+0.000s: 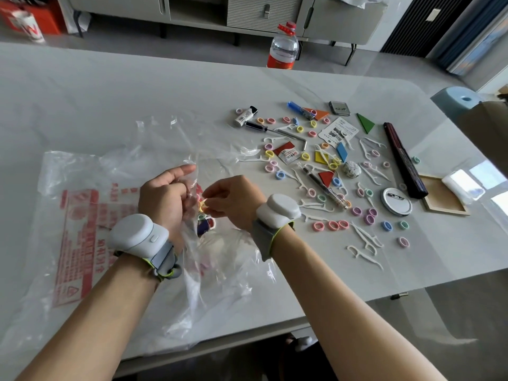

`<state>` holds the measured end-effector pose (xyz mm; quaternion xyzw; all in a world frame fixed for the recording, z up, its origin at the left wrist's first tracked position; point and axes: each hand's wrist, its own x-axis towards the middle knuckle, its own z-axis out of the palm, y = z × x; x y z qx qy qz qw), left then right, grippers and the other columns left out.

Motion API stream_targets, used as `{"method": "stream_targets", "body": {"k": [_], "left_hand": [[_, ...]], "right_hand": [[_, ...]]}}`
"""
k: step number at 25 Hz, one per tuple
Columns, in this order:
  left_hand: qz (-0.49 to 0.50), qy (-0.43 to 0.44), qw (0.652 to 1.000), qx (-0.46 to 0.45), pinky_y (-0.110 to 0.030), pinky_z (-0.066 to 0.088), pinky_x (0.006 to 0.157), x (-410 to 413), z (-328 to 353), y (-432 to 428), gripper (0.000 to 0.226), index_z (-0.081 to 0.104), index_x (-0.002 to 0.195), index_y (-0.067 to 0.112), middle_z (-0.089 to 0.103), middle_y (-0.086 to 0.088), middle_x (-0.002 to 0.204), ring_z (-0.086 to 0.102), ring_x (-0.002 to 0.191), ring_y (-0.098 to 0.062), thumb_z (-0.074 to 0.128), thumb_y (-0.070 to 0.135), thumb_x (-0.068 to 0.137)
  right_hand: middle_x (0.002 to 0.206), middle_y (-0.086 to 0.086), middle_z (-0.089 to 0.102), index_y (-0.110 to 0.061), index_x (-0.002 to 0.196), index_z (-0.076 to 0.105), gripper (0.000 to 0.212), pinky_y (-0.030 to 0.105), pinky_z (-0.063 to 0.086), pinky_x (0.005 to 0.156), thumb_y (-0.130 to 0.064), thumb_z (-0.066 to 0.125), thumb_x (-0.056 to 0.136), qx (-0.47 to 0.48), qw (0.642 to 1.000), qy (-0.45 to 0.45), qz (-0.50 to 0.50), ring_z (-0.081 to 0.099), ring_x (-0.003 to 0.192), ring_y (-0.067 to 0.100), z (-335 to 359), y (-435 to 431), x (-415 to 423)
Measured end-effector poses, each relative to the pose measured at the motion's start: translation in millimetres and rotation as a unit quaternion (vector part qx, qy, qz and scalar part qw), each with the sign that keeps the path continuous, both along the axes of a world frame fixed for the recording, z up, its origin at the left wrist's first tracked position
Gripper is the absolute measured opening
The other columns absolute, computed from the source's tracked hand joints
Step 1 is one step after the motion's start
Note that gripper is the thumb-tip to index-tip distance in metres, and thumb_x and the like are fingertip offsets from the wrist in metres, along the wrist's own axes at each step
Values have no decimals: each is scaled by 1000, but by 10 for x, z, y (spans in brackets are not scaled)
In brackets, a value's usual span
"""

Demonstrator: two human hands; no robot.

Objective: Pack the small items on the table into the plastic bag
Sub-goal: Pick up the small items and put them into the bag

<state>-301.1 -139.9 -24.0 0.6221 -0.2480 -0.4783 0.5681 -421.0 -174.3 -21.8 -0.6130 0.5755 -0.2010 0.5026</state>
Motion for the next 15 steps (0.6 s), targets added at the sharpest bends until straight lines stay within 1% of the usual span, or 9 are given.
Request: {"method": "stream_targets", "body": {"k": [1, 3, 4, 6, 8, 10, 11, 13, 15], "left_hand": [[-1, -2, 1000, 1, -19, 29, 42, -2, 17, 5, 53, 71, 95, 21, 49, -8, 64, 36, 44, -14, 36, -10, 70], [-3, 6, 1000, 1, -16, 26, 38, -10, 50, 14, 53, 70, 97, 18, 46, -3, 57, 35, 41, -12, 34, -12, 71], [-2, 12, 1000, 1, -16, 26, 38, -12, 55, 15, 53, 70, 97, 17, 44, -3, 57, 34, 41, -12, 33, -12, 71], [2, 23, 1000, 0, -16, 25, 38, -24, 57, 15, 54, 69, 98, 13, 42, -5, 57, 33, 40, -13, 32, -13, 69], [1, 32, 999, -4, -16, 25, 38, -27, 50, 15, 55, 68, 100, 9, 40, -4, 53, 31, 40, -14, 31, -15, 68], [3, 39, 999, -11, -17, 25, 38, -23, 38, 11, 55, 67, 101, 7, 38, -5, 53, 30, 39, -15, 30, -15, 67], [3, 42, 999, -13, -17, 25, 38, -33, 30, 11, 55, 68, 101, 6, 38, -5, 53, 30, 39, -15, 31, -15, 67], [2, 42, 999, -14, -17, 25, 38, -35, 19, 15, 56, 68, 102, 6, 38, -6, 54, 29, 40, -15, 31, -15, 65], [1, 46, 999, -15, -17, 25, 38, -46, 30, 32, 57, 68, 102, 6, 38, -7, 56, 29, 40, -14, 30, -15, 65]], "right_hand": [[82, 16, 73, -16, 76, 69, 25, 39, 60, 77, 5, 57, 85, -8, 1000, 7, 0, 73, 77, 28, 5, -1, -39], [80, 16, 72, -9, 82, 69, 31, 31, 61, 70, 12, 46, 86, -16, 1000, 16, 0, 73, 73, 26, 60, 18, -155], [79, 15, 72, -7, 84, 69, 30, 26, 60, 65, 12, 46, 86, -21, 1000, 23, -2, 72, 69, 24, 100, 36, -224], [76, 11, 72, -7, 83, 70, 20, 21, 57, 58, 7, 55, 84, -46, 996, 71, -8, 69, 58, 17, 160, 43, -412], [74, 6, 72, -13, 79, 70, 9, 24, 59, 60, -6, 64, 82, -79, 983, 163, -14, 67, 57, 12, 210, 13, -654], [76, 3, 71, -22, 68, 65, 13, 30, 58, 65, -19, 69, 80, -99, 952, 288, -18, 68, 66, 15, 217, -26, -938], [77, 2, 71, -24, 65, 61, 17, 31, 57, 66, -24, 70, 79, -101, 934, 342, -33, 68, 69, 18, 211, -30, -1096], [78, 5, 69, -21, 66, 60, 15, 34, 57, 66, -28, 69, 77, -97, 904, 410, -76, 67, 70, 23, 201, -22, -1366], [81, 6, 68, -20, 69, 60, 15, 33, 54, 64, -30, 70, 74, -73, 886, 448, -95, 65, 73, 26, 198, -9, -1578]]}}
